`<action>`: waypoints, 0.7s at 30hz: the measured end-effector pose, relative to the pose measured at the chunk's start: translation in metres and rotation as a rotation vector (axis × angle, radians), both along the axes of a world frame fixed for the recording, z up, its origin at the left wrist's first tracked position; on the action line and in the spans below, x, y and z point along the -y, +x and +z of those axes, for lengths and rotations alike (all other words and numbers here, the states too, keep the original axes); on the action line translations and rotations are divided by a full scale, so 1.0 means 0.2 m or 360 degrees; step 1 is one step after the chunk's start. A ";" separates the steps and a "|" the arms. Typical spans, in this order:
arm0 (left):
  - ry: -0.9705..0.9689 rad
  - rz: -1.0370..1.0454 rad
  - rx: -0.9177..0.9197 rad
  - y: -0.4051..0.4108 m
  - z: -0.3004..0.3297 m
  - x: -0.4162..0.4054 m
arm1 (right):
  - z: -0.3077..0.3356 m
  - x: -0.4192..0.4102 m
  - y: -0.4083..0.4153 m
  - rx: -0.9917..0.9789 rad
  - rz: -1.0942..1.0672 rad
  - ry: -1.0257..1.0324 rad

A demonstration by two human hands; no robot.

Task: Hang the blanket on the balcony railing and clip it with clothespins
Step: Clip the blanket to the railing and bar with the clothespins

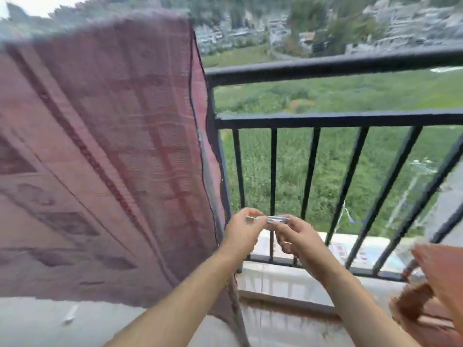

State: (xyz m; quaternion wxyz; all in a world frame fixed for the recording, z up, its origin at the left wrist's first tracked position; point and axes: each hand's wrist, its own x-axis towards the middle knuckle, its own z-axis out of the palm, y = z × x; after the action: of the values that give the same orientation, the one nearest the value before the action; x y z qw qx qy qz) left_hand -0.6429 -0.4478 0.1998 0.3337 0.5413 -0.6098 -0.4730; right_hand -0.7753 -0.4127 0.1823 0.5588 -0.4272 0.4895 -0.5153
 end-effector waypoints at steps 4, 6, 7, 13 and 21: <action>-0.0446 0.0048 0.0190 0.20 0.27 -0.06 | 0.20 0.06 0.10 0.0035 0.0249 -0.0224; -0.0745 0.0061 0.0271 0.26 0.44 -0.13 | 0.31 0.10 0.12 0.0055 0.0255 -0.0306; -0.0939 0.0036 0.0318 0.29 0.54 -0.17 | 0.37 0.12 0.12 0.0052 0.0256 -0.0345; -0.2223 0.0337 0.0916 0.41 1.25 -0.17 | 0.74 0.20 0.12 0.0058 0.0417 -0.0547; -0.1146 -0.0290 0.1752 0.42 1.80 0.07 | 1.14 0.22 0.06 0.0123 0.0326 -0.0946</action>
State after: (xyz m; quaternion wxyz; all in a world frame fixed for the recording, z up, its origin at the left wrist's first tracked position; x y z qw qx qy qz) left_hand -0.5583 -0.4628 0.5589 0.0922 0.5048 -0.8546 0.0796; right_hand -0.7639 -0.4569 0.4105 0.4767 -0.5990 0.2501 -0.5928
